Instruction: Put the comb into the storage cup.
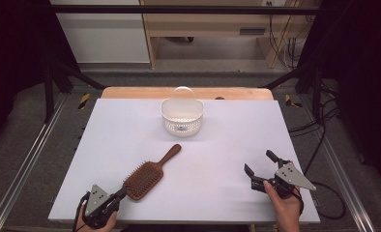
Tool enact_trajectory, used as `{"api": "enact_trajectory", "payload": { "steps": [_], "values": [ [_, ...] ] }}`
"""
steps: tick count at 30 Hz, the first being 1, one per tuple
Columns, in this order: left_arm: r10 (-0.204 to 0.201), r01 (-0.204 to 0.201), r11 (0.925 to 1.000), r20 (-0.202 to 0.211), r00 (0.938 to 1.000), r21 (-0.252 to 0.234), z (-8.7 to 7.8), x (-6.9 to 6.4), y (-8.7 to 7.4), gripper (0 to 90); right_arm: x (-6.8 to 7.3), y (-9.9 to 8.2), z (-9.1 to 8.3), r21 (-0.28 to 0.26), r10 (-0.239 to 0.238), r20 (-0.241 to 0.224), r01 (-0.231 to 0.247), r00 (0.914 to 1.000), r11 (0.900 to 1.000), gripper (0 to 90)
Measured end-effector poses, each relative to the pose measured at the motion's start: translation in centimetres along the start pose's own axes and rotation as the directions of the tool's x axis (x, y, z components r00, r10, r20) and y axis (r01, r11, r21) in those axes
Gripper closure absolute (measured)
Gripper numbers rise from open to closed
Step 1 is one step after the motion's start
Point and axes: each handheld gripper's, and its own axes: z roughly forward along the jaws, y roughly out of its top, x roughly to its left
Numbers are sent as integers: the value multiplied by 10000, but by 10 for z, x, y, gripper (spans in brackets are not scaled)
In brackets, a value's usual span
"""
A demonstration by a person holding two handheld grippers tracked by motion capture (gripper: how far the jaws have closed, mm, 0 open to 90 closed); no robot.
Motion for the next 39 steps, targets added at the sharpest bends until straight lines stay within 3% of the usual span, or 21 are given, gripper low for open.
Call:
{"api": "enact_trajectory", "payload": {
  "steps": [11, 17, 32, 33, 34, 39],
  "values": [
    [-62, 66, 9998, -185, 9998, 201, 7, 4, -1, 898, 0, 0, 1, 25, 23, -48, -23, 10000, 10000, 80],
    [-398, 400, 9992, -398, 9984, 50, 12, 13, 0, 897, 0, 0, 1, 7, 66, -64, -66, 10000, 10000, 80],
    [-506, 503, 9987, -784, 9956, -57, 25, 32, 7, 899, 2, 0, 0, -3, 16, -109, -16, 9999, 10000, 80],
    [-532, 530, 9986, -791, 9954, -55, 27, 35, 8, 900, 2, 0, 0, 3, 20, -126, -20, 9999, 10000, 80],
    [-912, 919, 9957, -686, 9935, 84, 29, 39, 9, 900, 2, 0, 0, 14, 20, -108, -20, 9999, 10000, 80],
    [-982, 992, 9950, -615, 9933, 124, 27, 39, 10, 900, 2, 1, -2, 7, 114, -120, -114, 9999, 9999, 78]
  ]
}}
